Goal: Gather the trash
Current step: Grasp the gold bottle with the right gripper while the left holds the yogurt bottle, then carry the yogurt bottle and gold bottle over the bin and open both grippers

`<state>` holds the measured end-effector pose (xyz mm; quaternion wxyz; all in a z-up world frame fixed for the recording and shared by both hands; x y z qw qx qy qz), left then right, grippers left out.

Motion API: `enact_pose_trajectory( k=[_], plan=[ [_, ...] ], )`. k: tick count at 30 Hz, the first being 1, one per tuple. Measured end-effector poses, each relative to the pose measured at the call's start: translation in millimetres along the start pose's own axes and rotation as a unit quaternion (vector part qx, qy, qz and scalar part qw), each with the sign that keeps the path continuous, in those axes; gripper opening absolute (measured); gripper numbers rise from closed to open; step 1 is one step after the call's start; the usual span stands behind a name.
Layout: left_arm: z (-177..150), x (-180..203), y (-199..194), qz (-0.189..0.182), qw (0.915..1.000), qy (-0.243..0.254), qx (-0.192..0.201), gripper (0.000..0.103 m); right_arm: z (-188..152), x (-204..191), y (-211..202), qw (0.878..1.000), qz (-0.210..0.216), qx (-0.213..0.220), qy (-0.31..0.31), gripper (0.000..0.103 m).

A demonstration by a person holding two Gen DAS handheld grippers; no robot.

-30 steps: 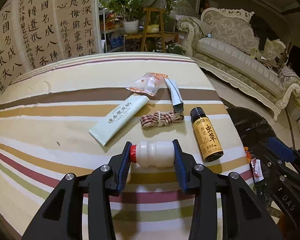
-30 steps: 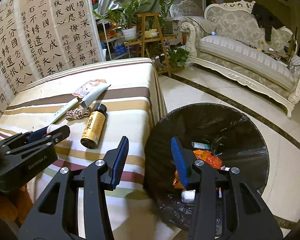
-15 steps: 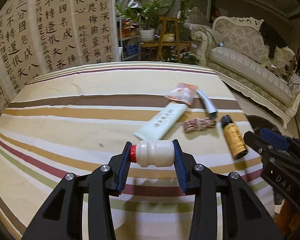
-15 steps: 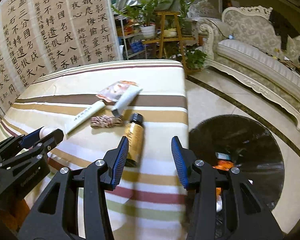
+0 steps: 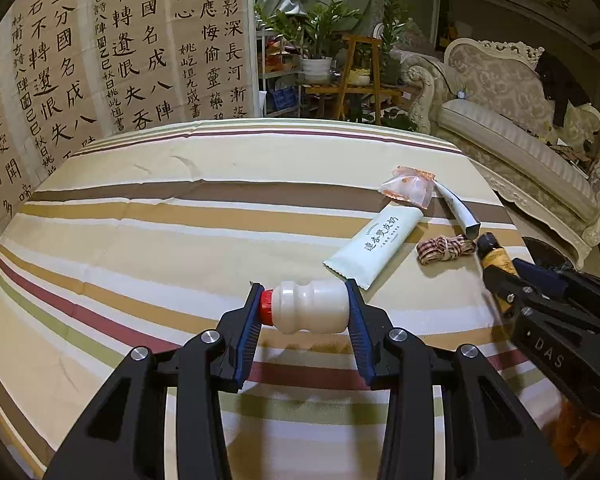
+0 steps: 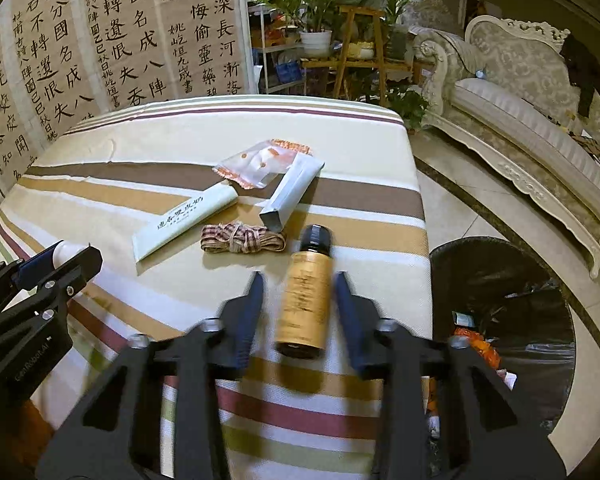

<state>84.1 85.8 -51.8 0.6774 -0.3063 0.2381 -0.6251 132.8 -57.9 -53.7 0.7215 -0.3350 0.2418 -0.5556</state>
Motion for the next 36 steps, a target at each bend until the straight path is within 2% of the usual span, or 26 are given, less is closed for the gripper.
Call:
enact_pose_trajectory(
  k=[13, 24, 36],
  plan=[
    [-3, 20, -3, -0.022, 0.9997, 0.012, 0.005, 0.041, -10, 15, -20, 0.999, -0.022, 0.026, 0.005, 0.023],
    [-10, 74, -10, -0.063, 0.9966, 0.053, 0.008, 0.041, -30, 70, -51, 0.996, -0.063, 0.043, 0.046, 0.023],
    [-13, 138, -10, -0.097, 0.9903, 0.099, 0.010, 0.041, -54, 134, -64, 0.989, -0.105, 0.044, 0.091, 0.023]
  ],
)
Point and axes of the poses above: each gripper's, at about its wrist camera, not at the fingertips, and y roughly the way its jaws point, x to its right, z to its top, the point moved 2 cm from there along y, roughly the way its jaws point, and after that the axes turned 4 degrees about -z, right-handed, at the moved point
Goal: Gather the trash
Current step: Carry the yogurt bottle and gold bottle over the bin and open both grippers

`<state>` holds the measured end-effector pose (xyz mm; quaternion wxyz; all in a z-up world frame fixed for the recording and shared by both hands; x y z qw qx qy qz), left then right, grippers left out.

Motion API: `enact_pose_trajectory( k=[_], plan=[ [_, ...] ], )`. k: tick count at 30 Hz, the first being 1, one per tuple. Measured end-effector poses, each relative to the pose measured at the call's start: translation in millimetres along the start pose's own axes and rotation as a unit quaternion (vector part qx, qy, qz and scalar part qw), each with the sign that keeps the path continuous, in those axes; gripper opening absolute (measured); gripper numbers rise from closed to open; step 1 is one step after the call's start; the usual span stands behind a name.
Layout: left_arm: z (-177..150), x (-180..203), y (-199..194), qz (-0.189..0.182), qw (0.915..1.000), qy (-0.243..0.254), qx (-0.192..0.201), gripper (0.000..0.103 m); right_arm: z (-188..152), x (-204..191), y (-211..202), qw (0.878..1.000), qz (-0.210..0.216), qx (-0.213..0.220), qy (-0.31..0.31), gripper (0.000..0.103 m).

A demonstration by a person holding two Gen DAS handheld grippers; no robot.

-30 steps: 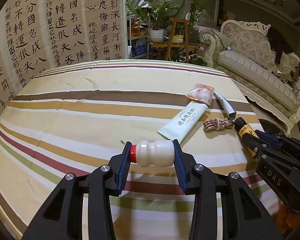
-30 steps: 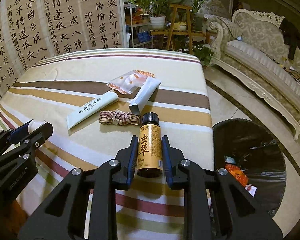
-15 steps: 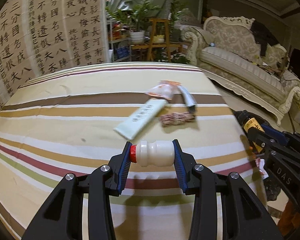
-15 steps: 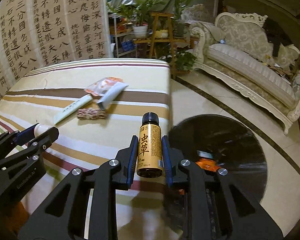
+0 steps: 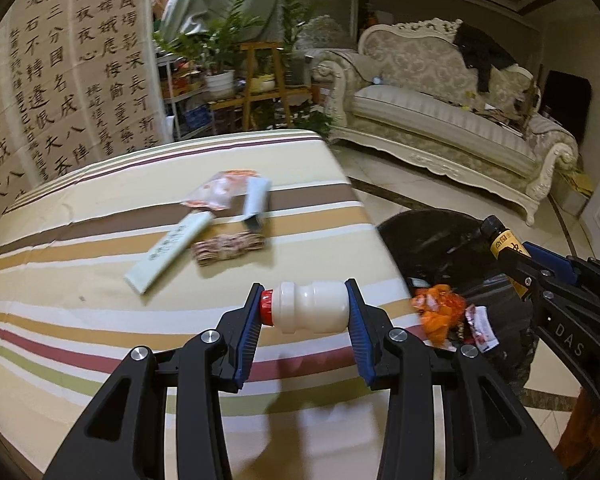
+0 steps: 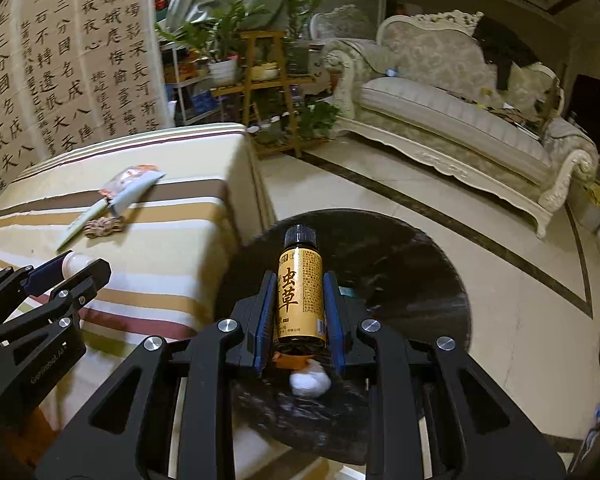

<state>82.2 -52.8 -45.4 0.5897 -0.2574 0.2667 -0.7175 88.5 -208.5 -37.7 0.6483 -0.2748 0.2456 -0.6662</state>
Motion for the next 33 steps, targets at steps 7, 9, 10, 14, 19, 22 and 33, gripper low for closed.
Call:
enact_pose_trajectory(
  k=[7, 9, 10, 14, 19, 22, 33],
  plan=[
    [5, 31, 7, -0.013, 0.9996, 0.024, 0.003, 0.041, -2, 24, 4, 1.000, -0.012, -0.001, 0.017, 0.023],
    [8, 38, 10, -0.015, 0.9994, 0.031, 0.005, 0.041, -2, 29, 5, 1.000, -0.013, -0.002, 0.020, 0.023],
    [10, 42, 12, -0.016, 0.9993, 0.034, 0.005, 0.041, -1, 32, 6, 1.000, -0.015, -0.002, 0.022, 0.023],
    [18, 53, 20, -0.019, 0.9989, 0.042, 0.007, 0.041, 1, 39, 10, 0.999, -0.018, -0.002, 0.026, 0.023],
    [25, 64, 30, -0.024, 0.9985, 0.049, 0.006, 0.041, 3, 47, 17, 0.999, -0.022, -0.004, 0.032, 0.023],
    [29, 71, 35, -0.027, 0.9982, 0.053, 0.005, 0.041, 5, 54, 22, 0.999, -0.025, -0.006, 0.036, 0.023],
    [34, 84, 51, -0.038, 0.9978, 0.054, -0.012, 0.041, 9, 66, 36, 0.998, -0.034, -0.012, 0.048, 0.024]
  ],
)
Point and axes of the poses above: each gripper's, at about its wrist camera, not at the fingertips, and y roughly the way its jaws point, x to its right, z to its top, the point moved 2 cm from there along y, roughly the way its jaws point, and after that the axes turned 4 degrees about -z, right-handed, at the moved point
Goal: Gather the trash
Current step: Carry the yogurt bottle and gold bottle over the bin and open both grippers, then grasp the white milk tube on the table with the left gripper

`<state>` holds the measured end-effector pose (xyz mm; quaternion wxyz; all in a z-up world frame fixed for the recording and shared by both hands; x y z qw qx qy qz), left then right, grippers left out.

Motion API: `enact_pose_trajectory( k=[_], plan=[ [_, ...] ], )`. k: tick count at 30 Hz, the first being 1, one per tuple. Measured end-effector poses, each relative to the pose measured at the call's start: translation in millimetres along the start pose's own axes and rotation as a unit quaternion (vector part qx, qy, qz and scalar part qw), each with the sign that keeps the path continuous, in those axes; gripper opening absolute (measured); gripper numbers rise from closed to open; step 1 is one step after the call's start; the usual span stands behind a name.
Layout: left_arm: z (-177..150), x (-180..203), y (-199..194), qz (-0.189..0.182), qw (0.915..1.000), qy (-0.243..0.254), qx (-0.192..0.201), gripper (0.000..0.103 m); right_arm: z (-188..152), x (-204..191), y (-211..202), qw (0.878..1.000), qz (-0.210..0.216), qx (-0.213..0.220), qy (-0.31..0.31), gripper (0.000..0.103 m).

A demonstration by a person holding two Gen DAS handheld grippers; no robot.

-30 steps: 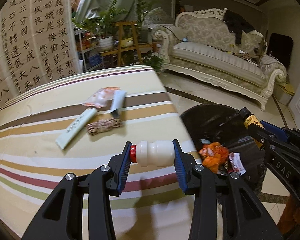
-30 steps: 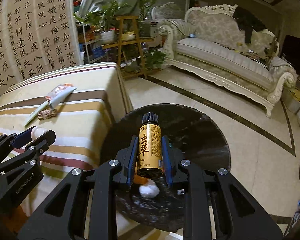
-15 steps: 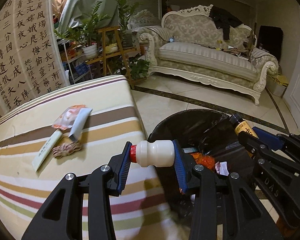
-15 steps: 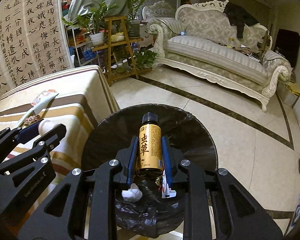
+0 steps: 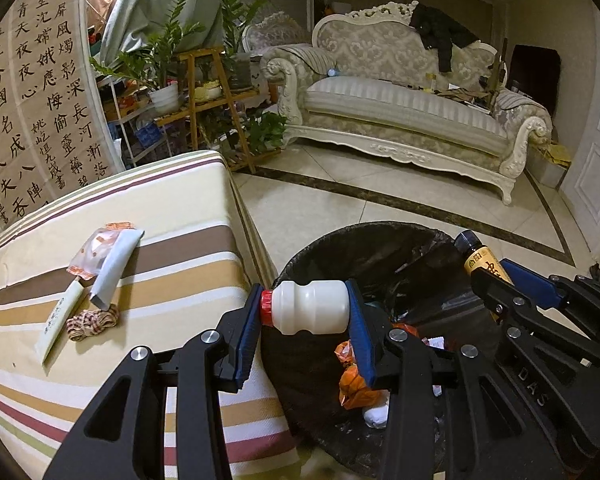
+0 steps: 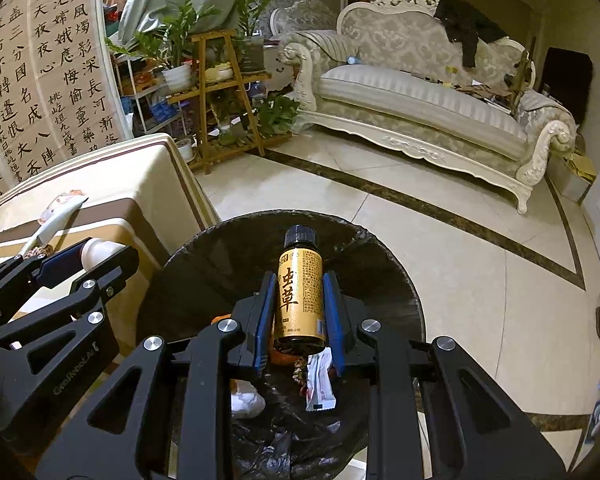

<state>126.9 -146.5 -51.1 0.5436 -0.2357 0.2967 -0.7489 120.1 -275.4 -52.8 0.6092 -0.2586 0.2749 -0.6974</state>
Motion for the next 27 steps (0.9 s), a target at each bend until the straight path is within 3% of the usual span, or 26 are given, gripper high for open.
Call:
enact_pose_trajectory(
  k=[6, 8, 12, 16, 27],
  plan=[
    [1, 1, 2, -0.001, 1.0000, -0.001, -0.005, 0.041, 0, 1, 6, 1.000, -0.002, -0.006, 0.006, 0.024],
    [1, 1, 2, 0.000, 1.0000, -0.002, -0.006, 0.051, 0, 2, 6, 1.000, 0.000, -0.006, 0.009, 0.025],
    [2, 1, 0, 0.002, 1.0000, -0.004, -0.002, 0.060, 0, 5, 5, 1.000, -0.003, -0.003, 0.012, 0.038],
    [2, -2, -2, 0.008, 0.9999, -0.010, 0.004, 0.072, -1, 6, 3, 1.000, -0.005, -0.002, 0.016, 0.040],
    [1, -16, -11, 0.016, 0.9992, -0.035, 0.007, 0.076, 0, 4, -2, 1.000, -0.005, 0.004, 0.017, 0.052]
  ],
)
Point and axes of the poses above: each gripper's, at about its wrist camera, not at the fingertips, and y roughly the way its jaws point, x to its right, z to its top, the point moved 2 cm from there along y, roughly the way its jaws point, and after that the axes turned 4 degrees about -z, right-handed, at the moved point
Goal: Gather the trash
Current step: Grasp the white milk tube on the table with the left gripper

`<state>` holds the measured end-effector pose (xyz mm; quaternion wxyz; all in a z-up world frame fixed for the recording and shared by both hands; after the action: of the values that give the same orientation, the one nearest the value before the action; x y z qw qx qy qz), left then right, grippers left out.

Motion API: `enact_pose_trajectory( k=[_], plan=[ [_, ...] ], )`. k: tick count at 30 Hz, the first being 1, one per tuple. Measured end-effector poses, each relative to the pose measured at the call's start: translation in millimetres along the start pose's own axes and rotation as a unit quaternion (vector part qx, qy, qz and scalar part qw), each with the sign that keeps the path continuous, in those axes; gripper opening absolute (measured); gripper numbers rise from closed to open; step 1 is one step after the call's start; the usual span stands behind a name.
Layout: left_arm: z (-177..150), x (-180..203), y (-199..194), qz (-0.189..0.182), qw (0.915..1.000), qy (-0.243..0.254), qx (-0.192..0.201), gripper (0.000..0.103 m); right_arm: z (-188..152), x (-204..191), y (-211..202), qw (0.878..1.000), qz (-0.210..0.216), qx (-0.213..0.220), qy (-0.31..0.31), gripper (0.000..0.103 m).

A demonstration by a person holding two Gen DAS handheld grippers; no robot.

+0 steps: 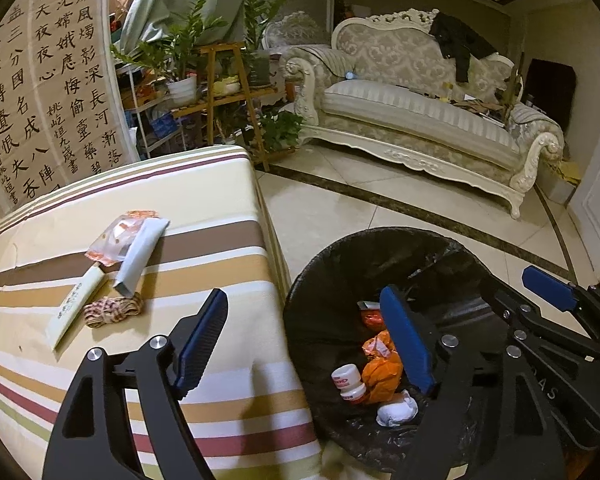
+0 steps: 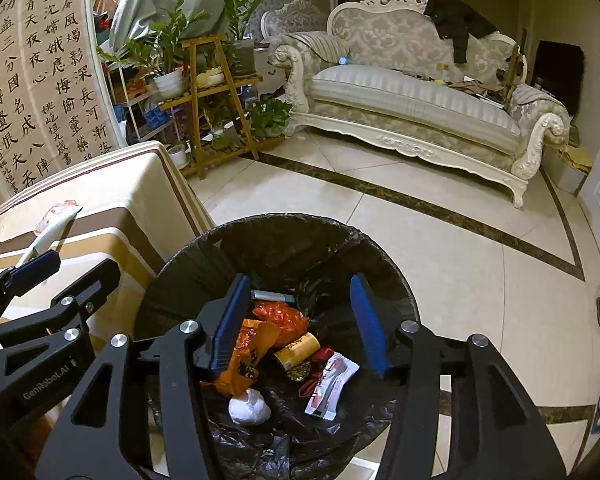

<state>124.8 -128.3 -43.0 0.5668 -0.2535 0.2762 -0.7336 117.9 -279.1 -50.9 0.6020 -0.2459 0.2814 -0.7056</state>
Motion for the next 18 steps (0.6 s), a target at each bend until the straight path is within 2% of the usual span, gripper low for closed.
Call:
enact_pose_trajectory(
  k=[5, 9, 18],
  plan=[
    [0, -12, -9, 0.009, 0.9999, -0.004, 0.008, 0.077, 2, -8, -4, 1.000, 0.006, 0.002, -0.003, 0.058],
    [-3, -27, -14, 0.018, 0.9997, -0.016, 0.009, 0.078, 4, -20, -6, 1.000, 0.017, 0.002, -0.007, 0.058],
    [-7, -83, -30, 0.064, 0.9968, -0.046, 0.011, 0.078, 5, -65, -11, 0.998, 0.056, 0.002, -0.039, 0.058]
  ],
)
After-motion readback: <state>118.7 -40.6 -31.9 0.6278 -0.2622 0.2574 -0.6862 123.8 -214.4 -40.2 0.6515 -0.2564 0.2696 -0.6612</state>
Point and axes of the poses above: each gripper's, at about its wrist camera, not at the fingertips, and y roughly the way its jaws point, x to its right, z to its top, the point moved 2 cm from there along y, roughly the way its jaws point, and after that the axes turned 4 degrees about -z, right-handed, at the moved point
